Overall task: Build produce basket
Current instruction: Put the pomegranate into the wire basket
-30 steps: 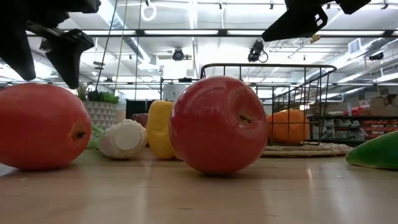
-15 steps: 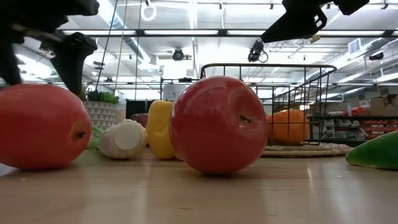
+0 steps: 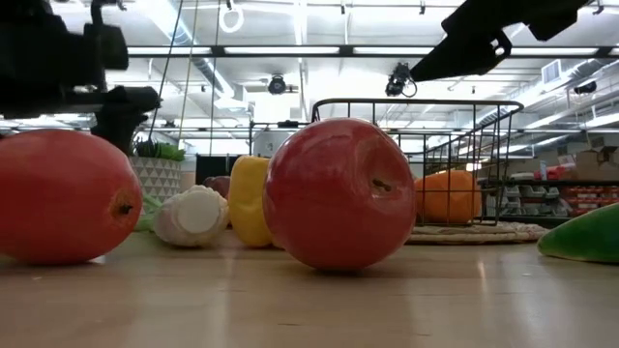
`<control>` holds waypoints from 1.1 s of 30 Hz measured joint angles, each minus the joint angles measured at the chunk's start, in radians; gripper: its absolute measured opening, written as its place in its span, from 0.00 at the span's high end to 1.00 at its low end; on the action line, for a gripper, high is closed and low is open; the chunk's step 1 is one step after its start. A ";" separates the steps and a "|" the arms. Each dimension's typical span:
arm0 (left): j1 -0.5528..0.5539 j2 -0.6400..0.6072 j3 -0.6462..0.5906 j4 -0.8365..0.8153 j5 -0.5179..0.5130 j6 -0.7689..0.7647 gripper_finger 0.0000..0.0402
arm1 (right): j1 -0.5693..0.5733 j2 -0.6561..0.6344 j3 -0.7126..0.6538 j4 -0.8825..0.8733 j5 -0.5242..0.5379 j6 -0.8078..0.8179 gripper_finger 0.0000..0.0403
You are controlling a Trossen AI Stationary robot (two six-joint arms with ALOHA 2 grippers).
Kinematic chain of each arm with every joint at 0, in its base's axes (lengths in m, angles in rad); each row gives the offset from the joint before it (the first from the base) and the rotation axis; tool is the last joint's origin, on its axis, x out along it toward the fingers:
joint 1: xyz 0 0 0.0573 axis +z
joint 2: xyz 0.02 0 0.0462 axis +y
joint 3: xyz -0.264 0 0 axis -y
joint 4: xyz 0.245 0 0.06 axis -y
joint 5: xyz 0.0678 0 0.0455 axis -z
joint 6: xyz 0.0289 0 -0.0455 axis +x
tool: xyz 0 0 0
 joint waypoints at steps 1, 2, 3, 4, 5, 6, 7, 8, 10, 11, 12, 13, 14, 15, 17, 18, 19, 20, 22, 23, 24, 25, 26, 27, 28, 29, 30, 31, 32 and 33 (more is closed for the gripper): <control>0.000 0.003 0.000 -0.010 0.000 0.008 0.00 | 0.000 0.000 0.000 0.002 0.000 0.000 0.05; 0.000 0.006 0.000 -0.017 0.003 0.009 0.00 | 0.000 0.000 0.000 0.003 0.000 0.000 0.05; 0.000 0.006 0.000 -0.016 0.004 0.010 0.00 | 0.000 0.000 0.000 0.004 0.000 0.000 0.05; 0.000 0.006 -0.001 -0.016 0.004 0.009 0.00 | 0.000 0.000 0.000 0.004 0.000 -0.001 0.05; 0.000 0.006 0.000 -0.023 0.004 0.008 0.00 | 0.000 0.000 0.000 0.004 0.000 -0.002 0.05; 0.000 0.006 0.001 -0.041 0.007 0.004 0.00 | 0.000 0.000 0.000 0.006 0.000 -0.005 0.05; 0.001 0.006 0.002 -0.058 0.011 -0.003 0.00 | 0.000 0.000 0.000 0.006 0.000 -0.007 0.05; 0.001 0.006 0.005 -0.075 0.014 -0.013 0.00 | 0.000 0.000 0.000 0.007 0.000 -0.008 0.05; 0.002 0.006 0.007 -0.088 0.016 -0.020 0.00 | 0.000 0.000 0.000 0.007 0.000 -0.008 0.05; 0.002 0.006 0.007 -0.092 0.017 -0.020 0.00 | 0.000 0.000 0.000 0.007 0.000 -0.008 0.05; 0.002 0.006 0.007 -0.095 0.018 -0.019 0.00 | 0.000 0.000 0.000 0.008 0.000 -0.008 0.05; 0.002 0.006 0.007 -0.096 0.018 -0.018 0.00 | 0.000 0.000 0.000 0.008 0.000 -0.008 0.05; 0.002 0.006 0.007 -0.098 0.019 -0.018 0.00 | 0.000 0.000 0.000 0.008 0.000 -0.008 0.05; 0.002 0.006 0.007 -0.101 0.019 -0.018 0.00 | 0.000 0.000 0.000 0.008 0.000 -0.008 0.05; 0.002 0.006 0.007 -0.109 0.019 -0.012 0.00 | 0.000 0.000 0.000 0.014 0.000 -0.008 0.05; 0.002 0.006 0.007 -0.112 0.018 -0.009 0.00 | 0.000 0.000 0.000 0.018 0.000 -0.008 0.05; 0.002 0.006 0.007 -0.115 0.017 -0.007 0.00 | 0.000 0.000 0.000 0.020 0.000 -0.009 0.05; 0.002 0.006 0.007 -0.118 0.014 -0.006 0.00 | 0.000 0.000 0.000 0.022 0.000 -0.010 0.05; 0.002 0.006 0.007 -0.126 0.013 -0.005 0.02 | 0.000 0.000 0.000 0.023 0.000 -0.011 0.05; 0.002 0.006 0.007 -0.132 0.012 -0.004 0.03 | 0.000 0.000 0.000 0.023 0.000 -0.011 0.05; 0.002 0.006 0.007 -0.138 0.012 -0.003 0.04 | 0.000 0.000 0.000 0.023 0.000 -0.011 0.05; 0.002 0.006 0.007 -0.143 0.011 -0.003 0.05 | 0.000 0.000 0.000 0.023 0.000 -0.011 0.05; 0.002 0.006 0.007 -0.144 0.011 -0.001 0.07 | 0.000 0.000 0.000 0.023 0.000 -0.011 0.05; 0.002 0.006 0.007 -0.146 0.011 0.001 0.08 | 0.000 0.000 0.000 0.023 0.000 -0.011 0.05; 0.002 0.006 0.007 -0.147 0.011 0.010 0.08 | 0.000 0.000 0.000 0.023 0.000 -0.011 0.05; 0.002 0.006 0.007 -0.149 0.011 0.014 0.09 | 0.000 0.000 0.000 0.023 0.000 -0.011 0.05; 0.002 0.006 0.007 -0.149 0.010 0.014 0.09 | 0.000 0.000 0.000 0.023 0.000 -0.011 0.05; 0.002 0.006 0.007 -0.149 0.009 0.014 0.09 | 0.000 0.000 0.000 0.023 0.000 -0.011 0.05; 0.002 0.006 0.007 -0.149 0.009 0.014 0.09 | 0.000 0.000 0.000 0.023 0.000 -0.011 0.05; 0.002 0.006 0.007 -0.149 0.008 0.014 0.09 | 0.000 0.000 0.000 0.023 0.000 -0.011 0.05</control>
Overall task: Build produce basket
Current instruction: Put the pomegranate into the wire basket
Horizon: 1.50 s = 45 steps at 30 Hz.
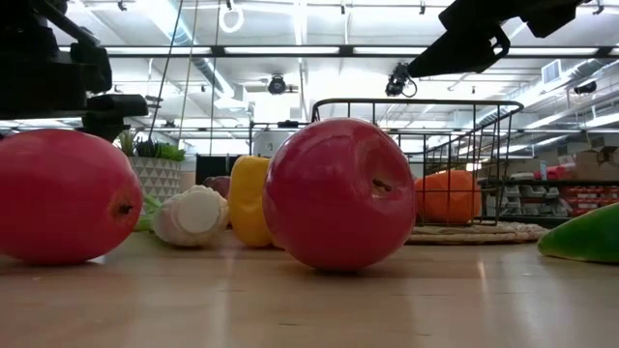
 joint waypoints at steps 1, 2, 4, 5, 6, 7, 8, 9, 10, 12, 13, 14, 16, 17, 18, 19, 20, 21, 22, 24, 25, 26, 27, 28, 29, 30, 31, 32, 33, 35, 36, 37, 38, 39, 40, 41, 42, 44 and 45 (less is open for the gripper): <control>0.000 0.000 0.001 -0.001 0.000 -0.003 0.09 | 0.000 0.000 0.000 0.000 0.000 0.000 0.05; 0.000 0.000 0.008 -0.009 0.000 -0.009 0.09 | 0.000 0.000 0.000 0.000 0.000 0.000 0.05; 0.001 0.000 0.035 -0.035 -0.011 -0.031 0.10 | 0.000 0.000 0.000 0.000 0.000 0.000 0.05; 0.004 0.000 0.055 -0.049 -0.023 -0.041 0.10 | 0.000 0.000 0.000 0.000 0.000 0.000 0.05; 0.009 0.000 0.076 -0.064 -0.035 -0.056 0.10 | 0.000 0.000 0.000 0.000 0.000 -0.002 0.05; 0.015 0.000 0.098 -0.080 -0.047 -0.066 0.10 | 0.000 0.000 0.000 0.000 0.000 -0.006 0.05; 0.020 -0.001 0.120 -0.096 -0.060 -0.084 0.10 | 0.000 0.000 0.000 0.000 0.002 -0.010 0.05; 0.025 -0.006 0.143 -0.108 -0.077 -0.100 0.10 | 0.000 0.000 0.000 0.000 0.007 -0.018 0.05; 0.030 -0.013 0.164 -0.116 -0.089 -0.117 0.10 | 0.000 0.000 0.000 0.000 0.011 -0.027 0.05; 0.047 -0.023 0.205 -0.118 -0.102 -0.144 0.10 | 0.000 -0.001 0.000 -0.001 0.014 -0.049 0.05; 0.053 -0.031 0.220 -0.116 -0.107 -0.160 0.10 | 0.000 -0.003 0.000 -0.002 0.015 -0.062 0.05; 0.058 -0.041 0.237 -0.121 -0.114 -0.173 0.10 | 0.000 -0.005 0.000 -0.001 0.016 -0.072 0.05; 0.080 -0.054 0.281 -0.120 -0.123 -0.196 0.10 | -0.001 -0.013 0.000 -0.012 0.026 -0.082 0.05; 0.089 -0.060 0.299 -0.113 -0.128 -0.210 0.10 | -0.003 -0.017 0.000 -0.020 0.030 -0.082 0.05; 0.097 -0.065 0.316 -0.116 -0.129 -0.220 0.10 | -0.005 -0.022 0.000 -0.024 0.030 -0.079 0.05; 0.109 -0.068 0.339 -0.124 -0.129 -0.233 0.10 | -0.005 -0.028 0.000 -0.037 0.030 -0.073 0.05; 0.121 -0.069 0.363 -0.120 -0.130 -0.237 0.10 | -0.006 -0.036 0.000 -0.054 0.032 -0.066 0.05; 0.131 -0.069 0.387 -0.109 -0.130 -0.238 0.10 | -0.006 -0.043 0.000 -0.067 0.036 -0.060 0.05; 0.139 -0.069 0.410 -0.109 -0.130 -0.237 0.10 | -0.005 -0.049 0.000 -0.073 0.038 -0.055 0.05; 0.158 -0.069 0.455 -0.114 -0.130 -0.233 0.10 | -0.005 -0.068 0.000 -0.108 0.045 -0.052 0.05; 0.168 -0.069 0.477 -0.097 -0.129 -0.232 0.10 | -0.005 -0.075 0.000 -0.113 0.055 -0.047 0.05; 0.180 -0.069 0.496 -0.088 -0.129 -0.230 0.10 | -0.006 -0.082 0.001 -0.116 0.063 -0.041 0.05; 0.194 -0.069 0.514 -0.090 -0.129 -0.229 0.10 | -0.006 -0.088 0.001 -0.130 0.068 -0.031 0.05; 0.206 -0.069 0.532 -0.088 -0.129 -0.229 0.10 | -0.006 -0.090 0.001 -0.138 0.070 -0.020 0.05; 0.218 -0.069 0.551 -0.081 -0.129 -0.229 0.10 | -0.006 -0.090 0.001 -0.137 0.069 -0.008 0.05; 0.231 -0.069 0.573 -0.080 -0.129 -0.230 0.10 | -0.006 -0.090 0.001 -0.144 0.067 0.003 0.05; 0.243 -0.069 0.592 -0.079 -0.130 -0.230 0.10 | -0.006 -0.090 0.001 -0.156 0.064 0.011 0.05; 0.254 -0.070 0.608 -0.069 -0.130 -0.230 0.10 | -0.006 -0.089 0.001 -0.168 0.063 0.019 0.05; 0.266 -0.069 0.624 -0.061 -0.129 -0.233 0.10 | -0.006 -0.089 0.001 -0.180 0.063 0.028 0.05; 0.290 -0.069 0.655 -0.044 -0.128 -0.235 0.10 | -0.006 -0.089 0.001 -0.205 0.063 0.046 0.05; 0.303 -0.069 0.667 -0.028 -0.128 -0.237 0.10 | -0.006 -0.089 0.001 -0.211 0.063 0.056 0.05; 0.317 -0.069 0.678 -0.014 -0.129 -0.236 0.10 | -0.006 -0.089 0.001 -0.215 0.063 0.070 0.05; 0.329 -0.069 0.685 -0.004 -0.129 -0.236 0.10 | -0.006 -0.089 0.001 -0.221 0.062 0.082 0.05; 0.341 -0.069 0.694 0.001 -0.129 -0.236 0.10 | -0.006 -0.089 0.001 -0.225 0.062 0.092 0.05; 0.355 -0.069 0.701 0.006 -0.129 -0.236 0.10 | -0.005 -0.089 0.001 -0.227 0.061 0.104 0.05; 0.367 -0.069 0.706 0.016 -0.129 -0.236 0.10 | -0.002 -0.089 0.001 -0.229 0.061 0.112 0.05; 0.379 -0.069 0.707 0.032 -0.129 -0.237 0.10 | 0.003 -0.089 0.001 -0.231 0.061 0.116 0.05; 0.404 -0.069 0.707 0.054 -0.115 -0.240 0.10 | 0.011 -0.089 0.001 -0.231 0.060 0.120 0.05; 0.415 -0.069 0.707 0.069 -0.105 -0.253 0.10 | 0.014 -0.089 0.001 -0.232 0.060 0.125 0.05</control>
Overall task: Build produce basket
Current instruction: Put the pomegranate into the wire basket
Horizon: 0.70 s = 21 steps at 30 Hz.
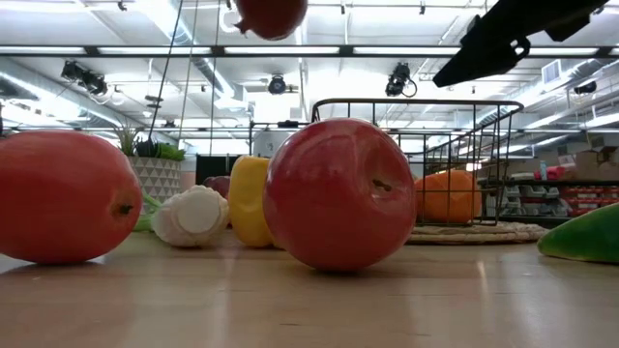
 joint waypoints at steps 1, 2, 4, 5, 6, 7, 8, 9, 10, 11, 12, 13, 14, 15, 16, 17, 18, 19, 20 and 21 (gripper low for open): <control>0.012 0.000 0.000 0.016 0.010 -0.022 0.10 | 0.002 0.000 0.000 0.000 0.000 0.006 0.05; 0.025 0.000 0.000 0.028 0.018 -0.044 0.10 | 0.004 0.000 0.000 0.000 0.000 0.008 0.05; 0.047 0.000 0.000 0.037 0.028 -0.070 0.10 | 0.008 0.000 0.000 0.000 0.000 0.014 0.05; 0.058 0.000 0.000 0.036 0.029 -0.087 0.10 | 0.009 0.000 0.000 0.000 0.000 0.017 0.05; 0.068 0.000 0.000 0.036 0.029 -0.100 0.10 | 0.009 0.000 0.000 0.000 0.000 0.018 0.05; 0.077 0.000 0.000 0.037 0.029 -0.123 0.09 | 0.010 0.000 0.000 0.000 0.000 0.021 0.05; 0.087 0.000 0.000 0.038 0.029 -0.153 0.09 | 0.010 0.000 0.000 0.000 0.000 0.024 0.05; 0.095 0.000 0.000 0.040 0.029 -0.181 0.09 | 0.010 0.001 0.000 0.000 0.000 0.025 0.05; 0.102 0.000 0.000 0.043 0.029 -0.205 0.09 | 0.010 0.001 0.000 0.000 0.000 0.025 0.05; 0.108 0.000 0.000 0.046 0.029 -0.225 0.09 | 0.010 0.001 0.000 0.000 0.000 0.027 0.05; 0.113 0.000 0.000 0.050 0.029 -0.235 0.09 | 0.010 0.001 0.000 0.000 0.000 0.032 0.05; 0.115 0.000 0.000 0.053 0.029 -0.246 0.09 | 0.010 0.001 0.000 -0.001 0.000 0.034 0.05; 0.117 0.000 0.000 0.055 0.029 -0.245 0.09 | 0.010 0.001 0.000 -0.001 0.000 0.036 0.05; 0.118 0.000 0.000 0.059 0.029 -0.239 0.09 | 0.011 0.001 0.000 -0.001 0.000 0.039 0.05; 0.117 0.000 0.000 0.063 0.029 -0.225 0.08 | 0.011 0.001 0.000 -0.001 0.000 0.041 0.05; 0.117 0.000 0.000 0.067 0.029 -0.215 0.08 | 0.013 0.001 0.000 -0.001 0.000 0.043 0.05; 0.117 0.000 0.000 0.072 0.029 -0.196 0.08 | 0.013 0.001 0.000 -0.002 0.000 0.043 0.05; 0.117 0.000 -0.001 0.076 0.029 -0.188 0.08 | 0.014 0.001 0.000 -0.002 0.000 0.043 0.05; 0.115 0.000 -0.001 0.077 0.030 -0.178 0.08 | 0.014 0.001 0.000 -0.002 0.000 0.044 0.05; 0.115 0.000 -0.001 0.077 0.029 -0.176 0.08 | 0.014 0.001 0.000 -0.002 0.000 0.047 0.05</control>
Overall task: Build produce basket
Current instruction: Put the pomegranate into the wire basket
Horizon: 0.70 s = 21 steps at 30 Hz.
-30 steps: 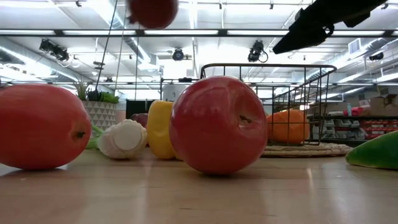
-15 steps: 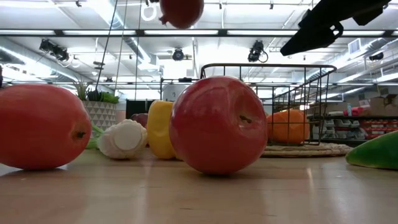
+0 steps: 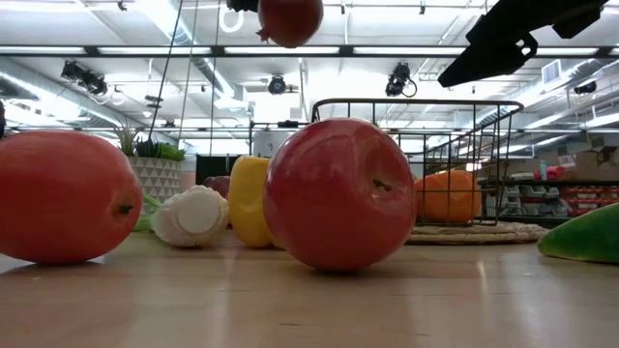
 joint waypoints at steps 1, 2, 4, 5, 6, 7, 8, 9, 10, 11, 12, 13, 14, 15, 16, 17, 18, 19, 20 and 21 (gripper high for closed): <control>0.000 0.000 0.000 0.001 0.000 -0.003 0.08 | 0.000 0.000 0.000 0.000 0.000 0.003 0.05; 0.000 0.000 0.000 0.001 0.001 -0.010 0.08 | 0.000 0.000 0.000 0.000 0.000 0.004 0.05; 0.000 0.000 0.000 0.004 0.017 0.005 0.08 | 0.000 0.000 0.000 0.000 0.000 0.006 0.05; 0.001 0.000 0.000 0.007 0.026 0.008 0.08 | 0.000 0.000 0.000 0.000 0.002 0.010 0.05; 0.000 0.000 0.000 0.009 0.031 0.009 0.08 | 0.000 0.000 0.000 0.000 0.005 0.013 0.05; -0.003 0.000 0.000 0.008 0.032 0.011 0.08 | 0.000 0.000 0.000 0.000 0.008 0.016 0.05; -0.006 0.000 -0.001 0.008 0.031 0.021 0.08 | 0.000 0.000 0.000 0.000 0.008 0.019 0.05; -0.011 0.000 -0.010 0.019 0.031 0.038 0.08 | 0.000 0.000 0.000 0.000 0.008 0.022 0.05; -0.016 -0.001 -0.026 0.036 0.031 0.049 0.08 | 0.000 0.000 0.000 0.000 0.008 0.023 0.05; -0.021 -0.001 -0.046 0.057 0.031 0.059 0.08 | 0.000 0.000 0.000 0.000 0.008 0.025 0.05; -0.026 0.000 -0.068 0.074 0.033 0.062 0.08 | 0.000 0.000 0.000 0.000 0.008 0.029 0.05; -0.030 0.001 -0.089 0.087 0.034 0.063 0.08 | 0.000 0.000 0.000 0.000 0.009 0.031 0.05; -0.035 0.002 -0.107 0.102 0.035 0.063 0.08 | 0.000 0.000 0.000 0.000 0.009 0.034 0.05; -0.039 0.002 -0.125 0.122 0.035 0.063 0.08 | 0.000 0.000 0.000 0.000 0.009 0.037 0.05; -0.042 0.002 -0.143 0.147 0.035 0.063 0.08 | 0.000 0.000 0.000 0.000 0.009 0.038 0.05; -0.045 0.002 -0.162 0.172 0.035 0.064 0.08 | 0.000 0.000 0.000 0.000 0.009 0.040 0.05; -0.048 0.002 -0.181 0.196 0.034 0.068 0.08 | 0.001 0.000 0.000 0.000 0.010 0.043 0.05; -0.052 0.001 -0.202 0.227 0.035 0.074 0.08 | 0.002 0.000 0.000 0.000 0.010 0.047 0.05; -0.057 -0.005 -0.225 0.266 0.040 0.086 0.08 | 0.003 0.000 0.000 0.000 0.009 0.050 0.05; -0.063 -0.012 -0.249 0.306 0.053 0.094 0.08 | 0.006 0.000 0.000 -0.001 0.009 0.056 0.05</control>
